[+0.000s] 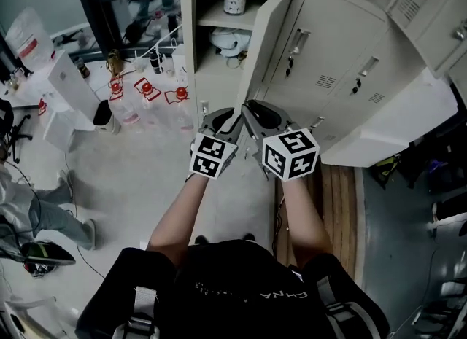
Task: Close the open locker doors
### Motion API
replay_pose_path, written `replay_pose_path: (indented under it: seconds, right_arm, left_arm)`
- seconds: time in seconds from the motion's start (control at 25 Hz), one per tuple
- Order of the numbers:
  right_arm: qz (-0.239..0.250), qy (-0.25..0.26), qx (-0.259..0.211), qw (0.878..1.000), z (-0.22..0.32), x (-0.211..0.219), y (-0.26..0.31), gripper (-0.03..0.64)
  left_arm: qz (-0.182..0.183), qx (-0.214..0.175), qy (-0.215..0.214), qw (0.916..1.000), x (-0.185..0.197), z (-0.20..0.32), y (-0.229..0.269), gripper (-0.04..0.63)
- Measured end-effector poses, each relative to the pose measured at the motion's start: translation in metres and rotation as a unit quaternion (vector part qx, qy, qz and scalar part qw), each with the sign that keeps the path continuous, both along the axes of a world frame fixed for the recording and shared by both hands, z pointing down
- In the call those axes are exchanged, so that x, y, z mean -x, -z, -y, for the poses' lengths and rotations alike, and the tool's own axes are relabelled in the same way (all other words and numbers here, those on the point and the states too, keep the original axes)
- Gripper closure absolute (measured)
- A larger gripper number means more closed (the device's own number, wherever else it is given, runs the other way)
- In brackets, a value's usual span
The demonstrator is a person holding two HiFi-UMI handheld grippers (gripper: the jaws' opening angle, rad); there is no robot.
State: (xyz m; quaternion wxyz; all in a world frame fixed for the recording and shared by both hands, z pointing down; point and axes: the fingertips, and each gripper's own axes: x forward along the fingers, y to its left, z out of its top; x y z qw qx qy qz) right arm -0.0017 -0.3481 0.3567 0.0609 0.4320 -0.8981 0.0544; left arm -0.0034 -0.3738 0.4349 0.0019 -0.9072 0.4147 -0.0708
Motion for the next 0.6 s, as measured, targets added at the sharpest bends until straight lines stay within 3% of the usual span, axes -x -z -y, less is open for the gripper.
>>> replay_pose_path:
  seconds: [0.4,0.6]
  right_arm:
    - [-0.008,-0.059,0.028,0.998,0.002,0.044,-0.019,0.529]
    - [-0.013,-0.062,0.037,0.997,0.003,0.058,-0.029,0.529]
  left_arm:
    - [0.013,0.02,-0.048,0.9986,0.052,0.031,-0.001,0.502]
    - [0.01,0.024,-0.049,0.9984,0.07,0.044,-0.002,0.502]
